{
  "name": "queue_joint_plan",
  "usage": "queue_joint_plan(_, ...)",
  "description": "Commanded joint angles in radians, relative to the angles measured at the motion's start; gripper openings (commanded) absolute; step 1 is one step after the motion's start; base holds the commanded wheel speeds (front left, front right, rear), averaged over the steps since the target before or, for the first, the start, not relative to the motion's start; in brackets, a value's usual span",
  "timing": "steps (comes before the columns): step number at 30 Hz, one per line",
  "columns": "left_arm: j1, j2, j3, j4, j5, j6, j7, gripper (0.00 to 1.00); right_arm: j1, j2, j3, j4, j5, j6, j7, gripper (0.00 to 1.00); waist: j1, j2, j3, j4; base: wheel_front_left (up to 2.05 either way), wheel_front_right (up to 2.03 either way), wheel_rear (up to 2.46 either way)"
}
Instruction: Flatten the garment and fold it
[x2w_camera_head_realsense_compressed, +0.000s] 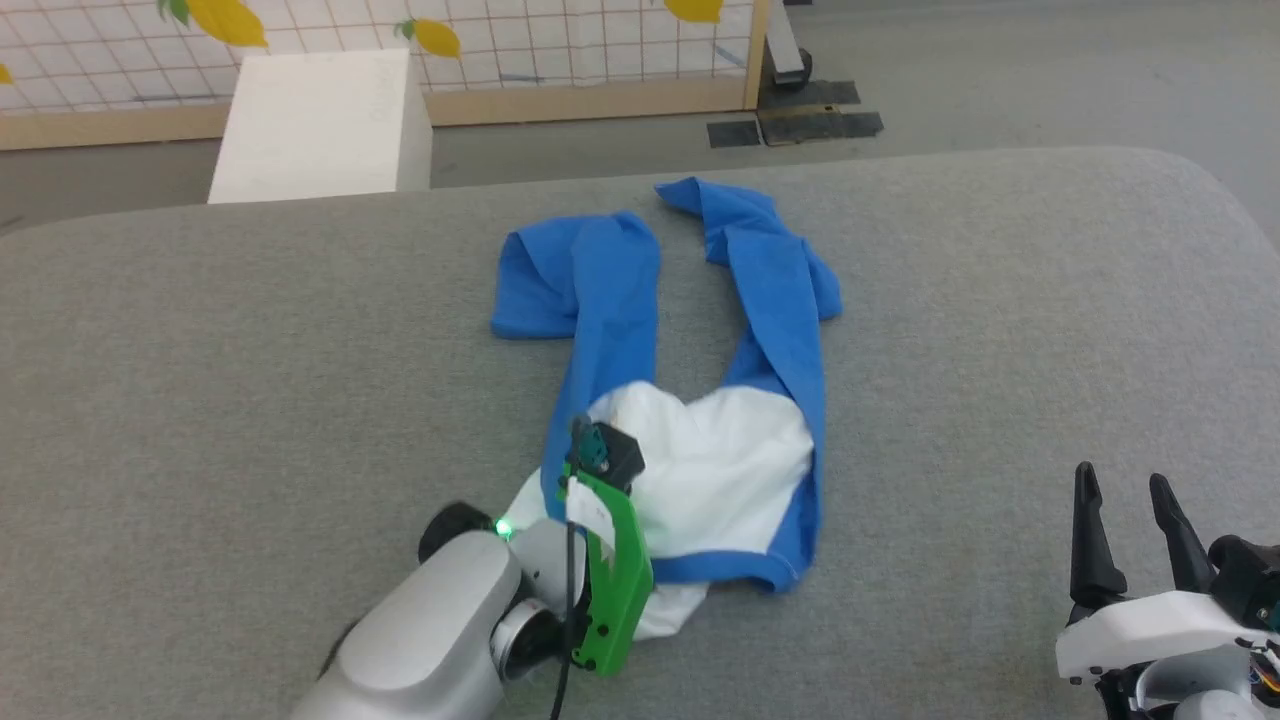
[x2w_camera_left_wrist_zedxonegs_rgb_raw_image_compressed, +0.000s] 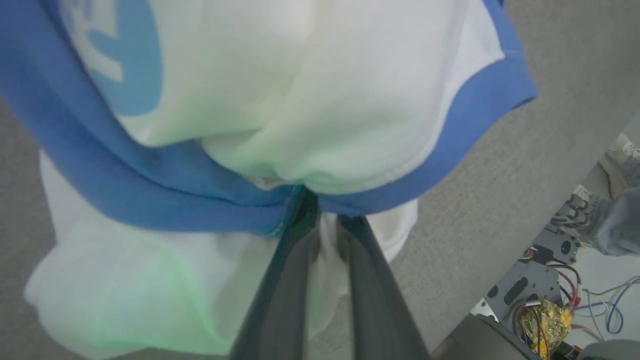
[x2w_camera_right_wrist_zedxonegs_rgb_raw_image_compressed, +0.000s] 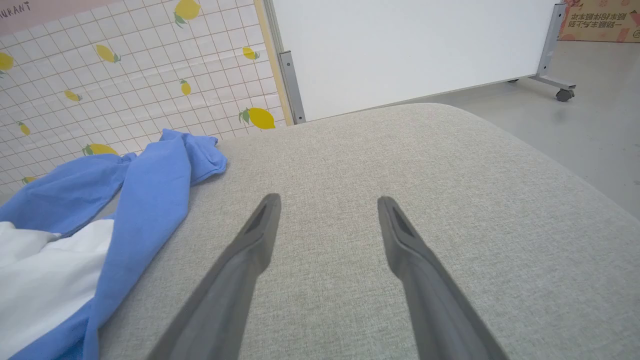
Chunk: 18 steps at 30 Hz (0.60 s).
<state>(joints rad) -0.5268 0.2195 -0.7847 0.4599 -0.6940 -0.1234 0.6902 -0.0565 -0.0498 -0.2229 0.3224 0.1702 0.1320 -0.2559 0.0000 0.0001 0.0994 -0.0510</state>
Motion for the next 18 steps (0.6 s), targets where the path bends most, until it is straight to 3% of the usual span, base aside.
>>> queue_joint_plan(1, 0.026, 0.011, 0.004, -0.005, -0.04, -0.007, 0.01, 0.0, 0.012, 0.0, -0.002, 0.0, 0.005, -0.001, -0.006, 1.0, 0.0, -0.0001, -0.014, 0.017, 0.0, 0.0, 0.0)
queue_joint_plan(2, 0.031, 0.013, 0.015, -0.013, -0.056, -0.007, 0.004, 0.27, 0.014, 0.0, -0.004, 0.0, 0.004, -0.001, -0.006, 1.0, 0.0, -0.0001, -0.019, 0.023, 0.0, 0.0, 0.0)
queue_joint_plan(3, 0.031, 0.017, 0.03, -0.024, -0.073, -0.006, -0.002, 1.0, 0.019, 0.0, -0.008, 0.0, 0.003, -0.001, -0.006, 1.0, 0.0, -0.0001, -0.029, 0.034, 0.0, 0.0, 0.0)
queue_joint_plan(11, -0.034, 0.035, 0.286, -0.153, -0.208, 0.088, -0.14, 1.0, 0.05, 0.0, -0.005, 0.012, 0.012, -0.001, -0.006, 1.0, 0.0, -0.0001, -0.095, 0.083, 0.0, 0.0, 0.0)
queue_joint_plan(14, -0.034, 0.07, 0.391, -0.197, -0.203, 0.14, -0.257, 1.0, 0.049, 0.0, -0.001, 0.013, 0.026, -0.001, -0.006, 1.0, 0.0, -0.0001, -0.097, 0.089, 0.0, 0.0, 0.0)
queue_joint_plan(18, 0.033, 0.105, 0.515, -0.258, -0.156, 0.193, -0.493, 1.0, 0.045, 0.0, 0.012, 0.02, 0.038, -0.001, -0.006, 1.0, 0.0, -0.0001, -0.094, 0.094, 0.0, 0.0, 0.0)
